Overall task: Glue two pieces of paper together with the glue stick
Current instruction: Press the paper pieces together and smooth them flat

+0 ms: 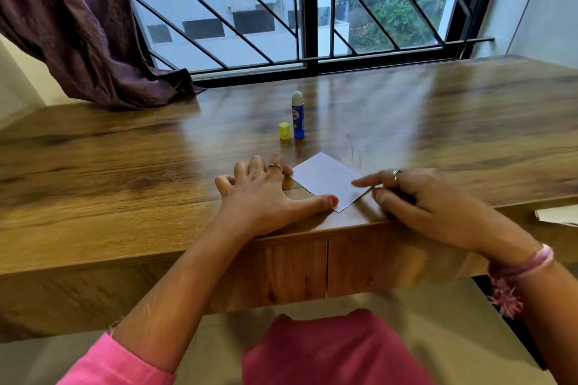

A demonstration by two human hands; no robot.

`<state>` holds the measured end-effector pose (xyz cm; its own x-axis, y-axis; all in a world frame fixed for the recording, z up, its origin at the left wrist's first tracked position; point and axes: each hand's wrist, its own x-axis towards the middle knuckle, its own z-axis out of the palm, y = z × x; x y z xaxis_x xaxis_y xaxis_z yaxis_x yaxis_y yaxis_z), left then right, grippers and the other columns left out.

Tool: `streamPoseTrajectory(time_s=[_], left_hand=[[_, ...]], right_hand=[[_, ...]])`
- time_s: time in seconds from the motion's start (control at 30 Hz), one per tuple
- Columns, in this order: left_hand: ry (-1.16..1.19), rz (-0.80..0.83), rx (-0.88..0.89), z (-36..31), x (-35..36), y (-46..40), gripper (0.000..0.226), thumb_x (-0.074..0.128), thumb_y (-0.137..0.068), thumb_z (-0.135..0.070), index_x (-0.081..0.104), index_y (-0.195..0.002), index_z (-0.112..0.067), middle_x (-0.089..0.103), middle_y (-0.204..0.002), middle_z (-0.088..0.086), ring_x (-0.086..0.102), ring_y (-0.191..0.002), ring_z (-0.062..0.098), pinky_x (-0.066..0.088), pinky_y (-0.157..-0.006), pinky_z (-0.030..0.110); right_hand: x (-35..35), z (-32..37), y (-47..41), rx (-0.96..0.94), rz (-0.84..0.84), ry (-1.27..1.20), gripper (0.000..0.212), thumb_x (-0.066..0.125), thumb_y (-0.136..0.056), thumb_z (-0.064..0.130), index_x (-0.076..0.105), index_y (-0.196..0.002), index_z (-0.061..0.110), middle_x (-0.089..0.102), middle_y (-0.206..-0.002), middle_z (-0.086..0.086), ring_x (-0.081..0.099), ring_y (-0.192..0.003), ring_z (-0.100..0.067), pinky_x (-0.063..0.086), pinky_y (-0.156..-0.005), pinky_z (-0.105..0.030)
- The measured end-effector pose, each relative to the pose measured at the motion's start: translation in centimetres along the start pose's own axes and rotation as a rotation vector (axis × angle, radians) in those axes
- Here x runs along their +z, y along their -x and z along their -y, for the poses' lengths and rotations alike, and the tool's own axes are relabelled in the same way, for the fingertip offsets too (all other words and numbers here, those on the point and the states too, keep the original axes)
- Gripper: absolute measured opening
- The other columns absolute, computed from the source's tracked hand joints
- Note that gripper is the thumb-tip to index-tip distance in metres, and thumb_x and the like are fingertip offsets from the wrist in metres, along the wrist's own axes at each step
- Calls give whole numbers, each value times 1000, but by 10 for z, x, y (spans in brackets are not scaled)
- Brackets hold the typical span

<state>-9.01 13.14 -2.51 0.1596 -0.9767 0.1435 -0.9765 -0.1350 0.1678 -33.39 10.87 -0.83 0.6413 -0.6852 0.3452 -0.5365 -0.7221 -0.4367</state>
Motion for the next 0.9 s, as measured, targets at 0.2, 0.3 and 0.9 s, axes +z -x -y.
streamPoseTrajectory(time_s=[0.2, 0.3, 0.9], left_hand=[[-19, -7, -1, -1, 1, 2, 102, 13, -34, -105, 35, -112, -44, 28, -107, -7, 22, -98, 13, 21, -78, 38], [-27, 12, -9, 0, 1, 1, 101, 14, -34, -105, 34, -112, -44, 30, -110, -6, 21, -98, 13, 19, -77, 38], [-7, 90, -24, -1, -5, 0, 99, 22, -39, -103, 35, -119, -45, 37, -129, -1, 28, -111, 18, 18, -77, 37]], right_hand=[[10, 22, 3, -47, 62, 155, 47, 31, -89, 41, 66, -118, 29, 58, -80, 10, 51, -77, -1, 41, -74, -28], [13, 24, 5, -18, 41, 229, 48, 27, -88, 45, 60, -123, 40, 53, -82, 10, 50, -83, -9, 36, -78, -32], [-2, -5, -2, 159, 29, 222, 52, 18, -89, 49, 59, -119, 45, 43, -82, 17, 46, -91, -12, 28, -75, -35]])
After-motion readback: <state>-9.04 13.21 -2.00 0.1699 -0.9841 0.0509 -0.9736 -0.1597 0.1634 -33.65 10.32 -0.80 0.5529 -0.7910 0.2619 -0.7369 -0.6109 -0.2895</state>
